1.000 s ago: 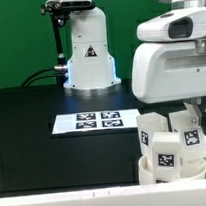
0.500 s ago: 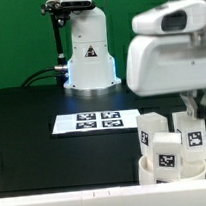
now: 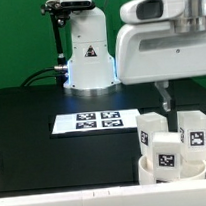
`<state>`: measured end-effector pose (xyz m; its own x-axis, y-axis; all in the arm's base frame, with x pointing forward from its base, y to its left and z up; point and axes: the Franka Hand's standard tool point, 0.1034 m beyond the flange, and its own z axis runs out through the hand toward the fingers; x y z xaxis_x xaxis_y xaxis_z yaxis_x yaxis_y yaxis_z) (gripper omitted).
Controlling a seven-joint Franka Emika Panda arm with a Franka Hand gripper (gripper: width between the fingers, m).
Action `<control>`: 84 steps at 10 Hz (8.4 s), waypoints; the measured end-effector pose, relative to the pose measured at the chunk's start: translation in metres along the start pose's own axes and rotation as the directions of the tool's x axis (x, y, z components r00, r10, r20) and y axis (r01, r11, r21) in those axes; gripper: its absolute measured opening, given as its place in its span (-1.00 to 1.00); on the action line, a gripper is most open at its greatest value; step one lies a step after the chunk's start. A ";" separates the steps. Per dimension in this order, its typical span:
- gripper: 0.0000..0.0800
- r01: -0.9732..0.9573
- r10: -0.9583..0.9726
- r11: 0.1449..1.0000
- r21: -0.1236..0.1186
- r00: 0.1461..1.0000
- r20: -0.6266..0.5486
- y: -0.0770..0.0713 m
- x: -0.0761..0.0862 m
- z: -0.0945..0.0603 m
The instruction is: Assemble stool
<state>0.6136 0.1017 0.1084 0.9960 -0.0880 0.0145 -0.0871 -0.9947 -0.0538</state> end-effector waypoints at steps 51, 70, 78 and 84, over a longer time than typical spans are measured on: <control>0.62 0.519 -0.524 0.851 -0.077 0.849 -0.071 -0.027 0.016 0.007; -0.16 -0.332 0.330 0.943 0.003 0.937 -0.113 -0.013 0.018 0.034; -0.16 -0.957 0.968 0.252 0.143 0.249 -0.039 -0.010 0.011 0.036; -0.16 -0.874 0.904 -0.427 0.231 -0.407 0.133 -0.017 0.009 0.036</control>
Offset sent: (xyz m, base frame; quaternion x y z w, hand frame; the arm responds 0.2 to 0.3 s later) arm 0.0006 0.0055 -0.0243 -0.0440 0.0013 0.0089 0.9990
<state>0.6246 0.1201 0.0739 -0.4811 -0.8565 -0.1870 -0.8290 0.5138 -0.2207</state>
